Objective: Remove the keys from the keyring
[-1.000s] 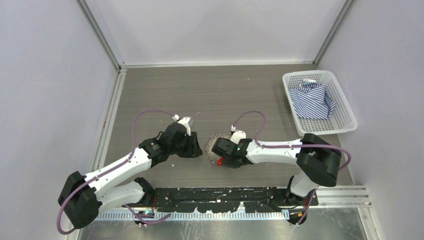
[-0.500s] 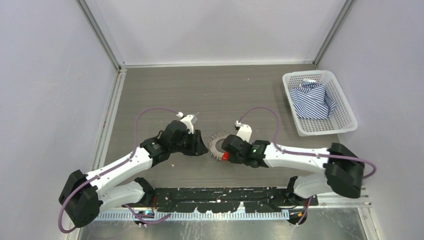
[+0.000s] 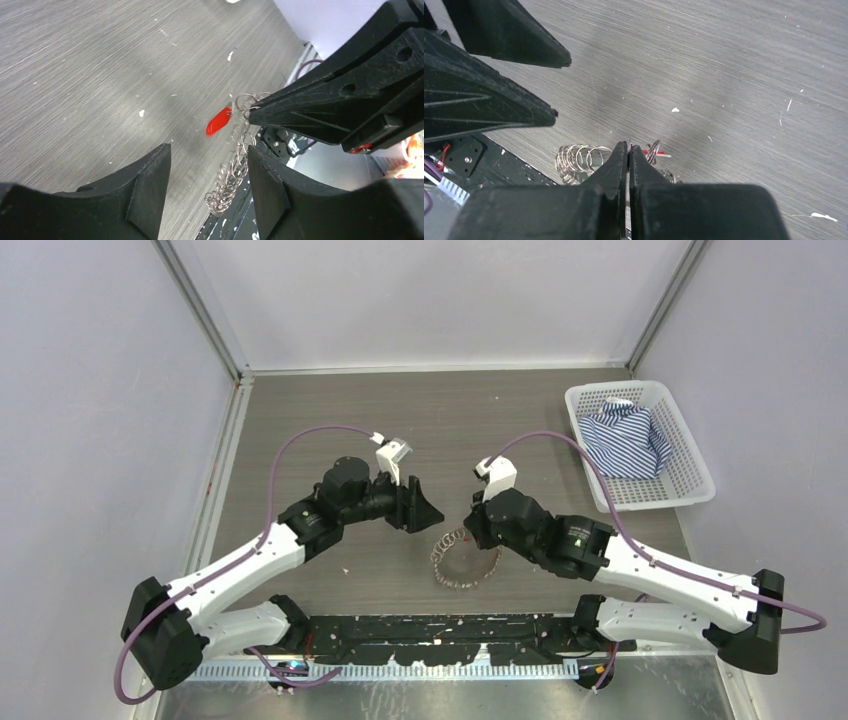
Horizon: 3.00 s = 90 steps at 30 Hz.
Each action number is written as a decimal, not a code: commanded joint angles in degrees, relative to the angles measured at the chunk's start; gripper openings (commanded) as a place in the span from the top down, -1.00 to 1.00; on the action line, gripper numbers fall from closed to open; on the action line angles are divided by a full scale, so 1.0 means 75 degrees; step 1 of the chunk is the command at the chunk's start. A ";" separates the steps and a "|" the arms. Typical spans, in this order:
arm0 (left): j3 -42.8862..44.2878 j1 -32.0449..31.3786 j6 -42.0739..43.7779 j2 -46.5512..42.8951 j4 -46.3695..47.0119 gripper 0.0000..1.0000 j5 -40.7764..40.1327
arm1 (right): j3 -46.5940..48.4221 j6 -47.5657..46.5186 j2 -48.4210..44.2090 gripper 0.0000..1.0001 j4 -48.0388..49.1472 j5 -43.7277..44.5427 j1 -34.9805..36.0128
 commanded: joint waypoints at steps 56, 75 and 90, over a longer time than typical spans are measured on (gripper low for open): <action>-0.1999 0.0182 -0.1449 -0.0368 0.0229 0.07 -0.1195 | -0.0408 0.1696 0.2888 -0.05 0.0709 -0.0283 0.0054; -0.0981 -0.0056 -0.1022 0.0594 0.0296 0.11 -0.0606 | -0.1529 0.3561 0.2366 0.26 0.0939 0.0342 0.0643; -0.0419 -0.0428 -0.1196 0.2838 0.1319 0.25 -0.0836 | -0.2224 0.3897 0.2119 0.31 0.0761 0.0336 0.0649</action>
